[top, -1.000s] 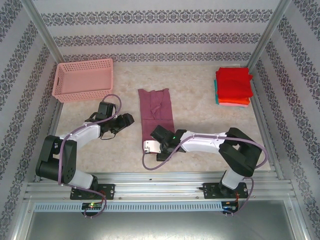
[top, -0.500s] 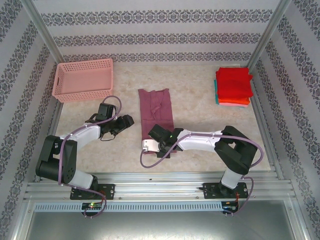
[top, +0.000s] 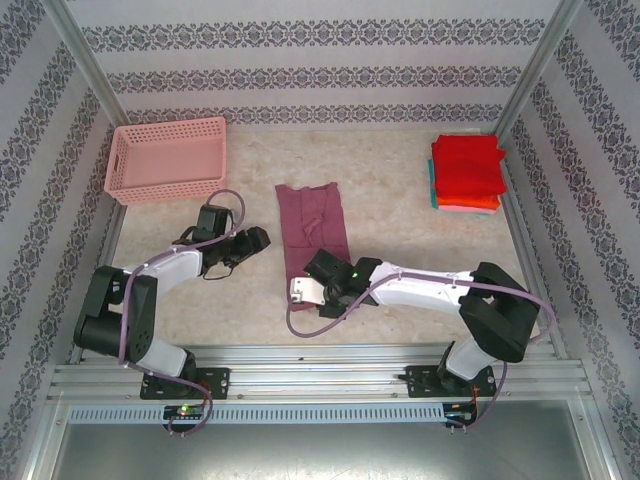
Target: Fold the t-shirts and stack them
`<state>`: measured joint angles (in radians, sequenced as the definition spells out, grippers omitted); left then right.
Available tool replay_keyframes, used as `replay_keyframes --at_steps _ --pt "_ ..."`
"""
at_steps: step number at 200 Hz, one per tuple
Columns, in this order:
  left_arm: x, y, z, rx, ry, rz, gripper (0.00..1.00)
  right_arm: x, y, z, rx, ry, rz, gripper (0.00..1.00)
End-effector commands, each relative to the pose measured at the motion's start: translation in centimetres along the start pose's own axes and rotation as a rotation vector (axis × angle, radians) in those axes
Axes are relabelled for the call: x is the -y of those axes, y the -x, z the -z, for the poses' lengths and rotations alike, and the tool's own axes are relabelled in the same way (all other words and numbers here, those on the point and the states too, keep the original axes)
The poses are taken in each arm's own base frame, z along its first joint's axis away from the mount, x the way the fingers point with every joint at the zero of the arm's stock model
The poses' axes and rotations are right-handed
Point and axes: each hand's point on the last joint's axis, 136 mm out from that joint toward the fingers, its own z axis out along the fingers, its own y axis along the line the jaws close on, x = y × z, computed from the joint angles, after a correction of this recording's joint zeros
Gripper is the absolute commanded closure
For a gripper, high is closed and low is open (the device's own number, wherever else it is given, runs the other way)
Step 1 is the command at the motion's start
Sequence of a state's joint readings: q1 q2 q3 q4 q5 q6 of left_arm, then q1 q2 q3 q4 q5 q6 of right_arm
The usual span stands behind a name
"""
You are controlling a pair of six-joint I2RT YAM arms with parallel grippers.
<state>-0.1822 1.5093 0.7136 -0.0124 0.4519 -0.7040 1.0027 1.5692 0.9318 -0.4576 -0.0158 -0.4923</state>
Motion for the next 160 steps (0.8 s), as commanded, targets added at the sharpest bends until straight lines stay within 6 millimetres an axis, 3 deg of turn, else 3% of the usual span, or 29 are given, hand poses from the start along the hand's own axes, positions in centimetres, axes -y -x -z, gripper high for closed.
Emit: replay_keyframes --at_steps 1,72,160 --pt "1.7 1.8 -0.7 0.044 -0.051 -0.016 0.26 -1.3 -1.0 1.2 -0.022 0.036 -0.025 1.00" --pt "3.6 3.1 -5.3 0.017 -0.126 0.017 0.37 -2.0 -1.9 3.5 -0.023 0.039 -0.061 1.00" --pt "4.9 3.1 -8.9 -0.018 -0.131 0.052 0.51 -1.8 -2.3 5.6 -0.012 0.010 -0.081 1.00"
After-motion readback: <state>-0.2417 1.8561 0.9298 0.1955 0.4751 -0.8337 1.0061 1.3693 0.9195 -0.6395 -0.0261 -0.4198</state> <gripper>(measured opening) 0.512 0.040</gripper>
